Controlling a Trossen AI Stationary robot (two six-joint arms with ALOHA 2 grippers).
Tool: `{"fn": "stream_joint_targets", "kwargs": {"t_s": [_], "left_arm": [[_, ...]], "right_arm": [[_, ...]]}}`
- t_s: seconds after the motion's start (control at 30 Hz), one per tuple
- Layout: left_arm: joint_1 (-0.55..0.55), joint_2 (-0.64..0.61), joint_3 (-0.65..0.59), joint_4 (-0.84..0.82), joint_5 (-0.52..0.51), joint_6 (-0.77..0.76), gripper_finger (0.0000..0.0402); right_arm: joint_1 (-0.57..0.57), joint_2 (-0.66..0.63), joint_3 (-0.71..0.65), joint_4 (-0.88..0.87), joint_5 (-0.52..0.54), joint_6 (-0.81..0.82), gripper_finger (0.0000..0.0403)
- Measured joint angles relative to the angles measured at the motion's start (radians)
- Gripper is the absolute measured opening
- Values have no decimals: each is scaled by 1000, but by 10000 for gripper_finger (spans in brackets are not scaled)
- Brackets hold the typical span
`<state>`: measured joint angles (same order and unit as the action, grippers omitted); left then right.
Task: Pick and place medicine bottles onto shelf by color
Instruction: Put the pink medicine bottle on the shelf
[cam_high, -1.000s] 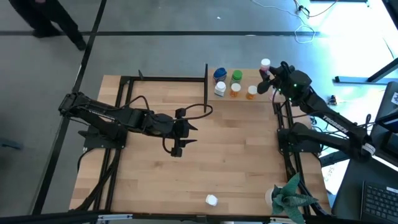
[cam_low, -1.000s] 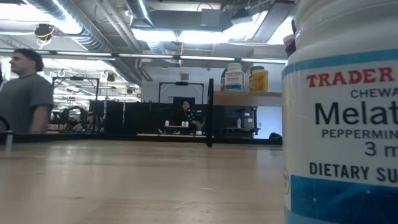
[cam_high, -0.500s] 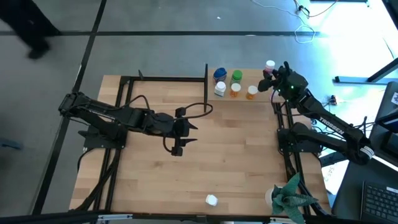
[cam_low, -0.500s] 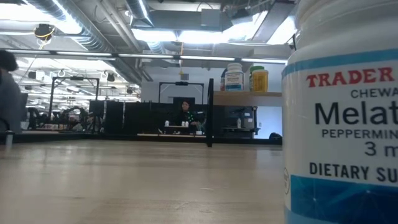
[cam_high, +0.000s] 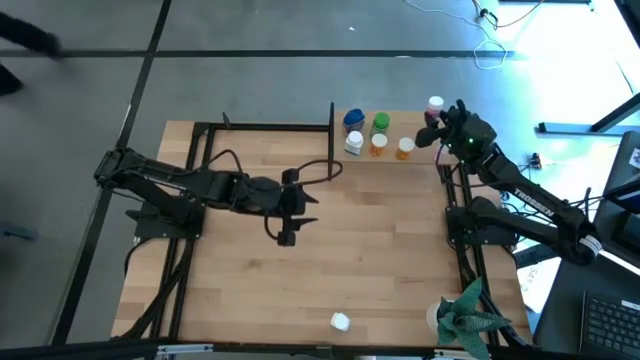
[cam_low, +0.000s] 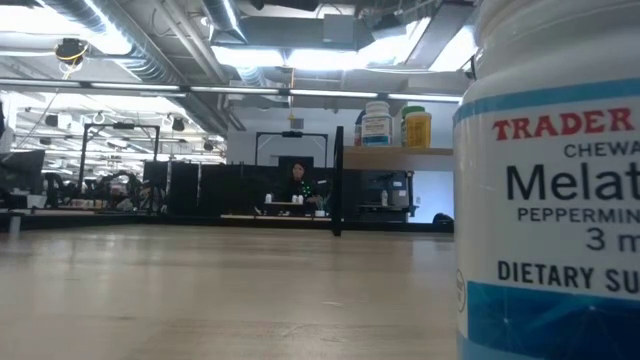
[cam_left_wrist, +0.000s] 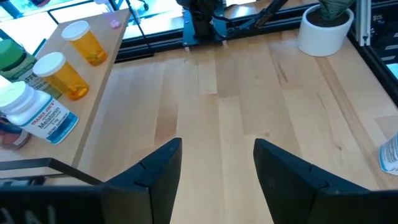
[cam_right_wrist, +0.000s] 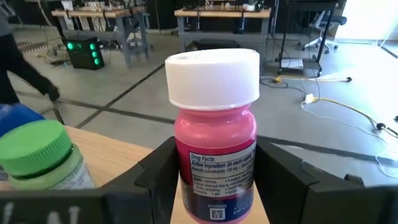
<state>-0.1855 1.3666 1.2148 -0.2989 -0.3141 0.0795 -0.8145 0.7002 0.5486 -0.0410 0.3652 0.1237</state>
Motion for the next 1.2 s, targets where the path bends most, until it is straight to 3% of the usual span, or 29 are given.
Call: {"fn": "stream_joint_targets", "kwargs": {"t_s": [0.2,0.33,0.63,0.73,1.0,1.2], "left_arm": [[4,0,0,-5,0,0,193],[4,0,0,-8,0,0,193],[15,0,0,-8,0,1,193],[17,0,0,-8,0,0,193],[17,0,0,-7,0,1,193],[17,0,0,-7,0,1,193]], "right_arm": [[48,-81,58,-45,-49,0,184],[100,-166,85,-185,-41,-1,184],[293,-340,88,-355,-47,27,184],[356,-381,88,-389,-99,-20,184],[472,-430,88,-623,-153,-68,184],[496,-442,88,-632,-149,-50,184]]}}
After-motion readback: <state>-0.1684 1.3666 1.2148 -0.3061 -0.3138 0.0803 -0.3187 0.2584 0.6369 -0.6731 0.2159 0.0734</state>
